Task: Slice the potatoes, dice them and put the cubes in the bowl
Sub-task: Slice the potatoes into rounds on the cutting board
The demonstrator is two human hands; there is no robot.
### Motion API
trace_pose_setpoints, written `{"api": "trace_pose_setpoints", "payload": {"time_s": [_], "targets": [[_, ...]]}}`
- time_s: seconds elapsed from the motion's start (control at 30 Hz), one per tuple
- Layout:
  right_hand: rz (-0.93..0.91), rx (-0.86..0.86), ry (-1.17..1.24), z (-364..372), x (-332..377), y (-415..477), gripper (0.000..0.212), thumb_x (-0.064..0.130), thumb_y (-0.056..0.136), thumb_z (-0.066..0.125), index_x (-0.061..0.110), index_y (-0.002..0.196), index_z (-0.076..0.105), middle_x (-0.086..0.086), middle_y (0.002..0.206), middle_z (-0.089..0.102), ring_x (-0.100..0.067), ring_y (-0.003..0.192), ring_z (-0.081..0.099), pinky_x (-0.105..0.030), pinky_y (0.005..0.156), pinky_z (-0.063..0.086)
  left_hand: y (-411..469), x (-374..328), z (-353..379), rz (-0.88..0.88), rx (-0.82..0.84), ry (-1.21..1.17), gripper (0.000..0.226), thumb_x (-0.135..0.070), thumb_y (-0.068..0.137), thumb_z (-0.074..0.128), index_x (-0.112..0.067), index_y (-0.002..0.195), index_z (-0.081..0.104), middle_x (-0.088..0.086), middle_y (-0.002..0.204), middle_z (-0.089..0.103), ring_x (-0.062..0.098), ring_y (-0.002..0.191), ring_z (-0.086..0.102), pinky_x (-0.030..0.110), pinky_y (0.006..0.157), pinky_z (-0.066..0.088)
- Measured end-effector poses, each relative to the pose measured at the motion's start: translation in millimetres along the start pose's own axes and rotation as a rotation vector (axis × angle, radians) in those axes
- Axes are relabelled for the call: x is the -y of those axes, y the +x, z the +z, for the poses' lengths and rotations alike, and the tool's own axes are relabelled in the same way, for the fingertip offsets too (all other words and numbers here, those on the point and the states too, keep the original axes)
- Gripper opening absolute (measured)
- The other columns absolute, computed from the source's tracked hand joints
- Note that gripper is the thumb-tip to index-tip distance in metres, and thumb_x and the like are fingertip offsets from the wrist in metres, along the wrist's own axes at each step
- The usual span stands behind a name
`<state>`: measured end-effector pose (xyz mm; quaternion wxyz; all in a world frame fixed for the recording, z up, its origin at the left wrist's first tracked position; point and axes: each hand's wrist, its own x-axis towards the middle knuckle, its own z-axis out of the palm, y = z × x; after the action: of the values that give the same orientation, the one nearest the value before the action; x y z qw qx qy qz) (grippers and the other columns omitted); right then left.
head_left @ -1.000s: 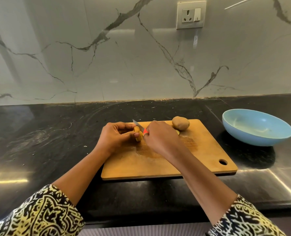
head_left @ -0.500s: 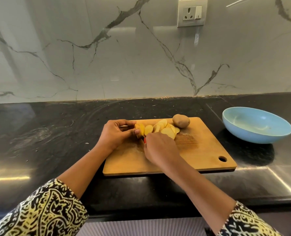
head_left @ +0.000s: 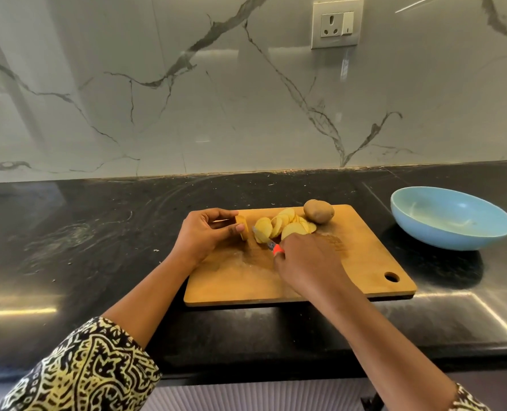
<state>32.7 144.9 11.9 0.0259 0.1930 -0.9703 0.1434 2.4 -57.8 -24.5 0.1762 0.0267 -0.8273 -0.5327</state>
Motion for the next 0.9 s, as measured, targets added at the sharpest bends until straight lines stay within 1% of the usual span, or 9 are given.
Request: {"api": "trace_pose_setpoints", "payload": {"time_s": [0.13,0.2,0.33,0.43,0.5,0.6,0.7,0.77,0.9], "targets": [[-0.017,-0.136,0.065,-3,2,6,0.028,0.034,0.1,0.044,0.017,0.106,0.064,0.004,0.078,0.057,-0.01,0.068,0.052,-0.022,0.05,0.033,0,0,-1,-0.002,0.021,-0.021,0.036,-0.029,0.068,0.078,-0.024,0.104,0.072,-0.012,0.098,0.071,-0.001,0.092,0.066,0.013,0.077,0.051],[-0.033,-0.177,0.09,-5,5,9,0.029,0.034,0.1,0.044,0.016,0.108,0.064,0.003,0.08,0.058,-0.01,0.068,0.054,-0.02,0.048,0.033,1,-1,0,0.004,0.015,-0.025,0.039,-0.03,0.067,0.078,-0.023,0.105,0.072,-0.013,0.098,0.071,-0.003,0.092,0.066,0.013,0.079,0.052],[-0.064,-0.168,0.106,-3,12,15,0.03,0.033,0.1,0.044,0.016,0.111,0.065,-0.001,0.091,0.067,-0.012,0.072,0.057,-0.021,0.052,0.041,1,0,0,0.015,0.014,-0.019,0.043,-0.032,0.066,0.078,-0.022,0.107,0.072,-0.01,0.101,0.072,0.0,0.094,0.066,0.017,0.083,0.052],[-0.067,-0.143,0.103,0,16,17,0.029,0.034,0.1,0.045,0.017,0.112,0.065,-0.001,0.091,0.067,-0.013,0.075,0.06,-0.024,0.056,0.044,1,1,0,0.023,0.013,0.001,0.041,-0.035,0.064,0.077,-0.025,0.103,0.071,-0.01,0.102,0.071,0.001,0.096,0.066,0.02,0.085,0.052],[-0.066,-0.135,0.094,2,18,18,0.029,0.034,0.099,0.045,0.017,0.113,0.064,0.0,0.092,0.066,-0.013,0.076,0.059,-0.023,0.056,0.042,0,0,0,0.025,0.001,0.013,0.04,-0.036,0.063,0.077,-0.026,0.102,0.071,-0.011,0.101,0.071,0.001,0.095,0.066,0.019,0.084,0.052],[-0.068,-0.124,0.056,0,22,19,0.028,0.033,0.1,0.045,0.016,0.115,0.062,0.0,0.092,0.061,-0.013,0.077,0.056,-0.024,0.06,0.043,0,-3,1,0.034,-0.009,0.049,0.038,-0.037,0.064,0.076,-0.026,0.101,0.072,-0.015,0.097,0.07,-0.002,0.092,0.065,0.014,0.08,0.051],[-0.045,-0.063,0.039,-3,28,23,0.027,0.03,0.1,0.047,0.015,0.118,0.058,-0.004,0.102,0.062,-0.017,0.087,0.058,-0.027,0.065,0.041,-1,-5,2,0.046,-0.013,0.098,0.032,-0.031,0.07,0.077,-0.026,0.101,0.072,-0.02,0.089,0.067,-0.009,0.085,0.063,0.006,0.071,0.049],[-0.039,-0.033,0.042,-4,32,27,0.027,0.029,0.099,0.049,0.015,0.121,0.058,-0.005,0.106,0.063,-0.017,0.09,0.059,-0.026,0.067,0.043,-1,-4,2,0.054,-0.012,0.115,0.03,-0.027,0.073,0.077,-0.024,0.102,0.072,-0.02,0.087,0.067,-0.012,0.083,0.062,0.003,0.068,0.047],[-0.04,-0.008,0.05,-4,35,30,0.027,0.028,0.098,0.051,0.015,0.121,0.057,-0.005,0.106,0.062,-0.016,0.088,0.057,-0.026,0.069,0.044,0,-4,2,0.063,-0.02,0.125,0.032,-0.028,0.072,0.077,-0.02,0.104,0.072,-0.011,0.094,0.072,-0.003,0.089,0.065,0.009,0.076,0.049]]}}
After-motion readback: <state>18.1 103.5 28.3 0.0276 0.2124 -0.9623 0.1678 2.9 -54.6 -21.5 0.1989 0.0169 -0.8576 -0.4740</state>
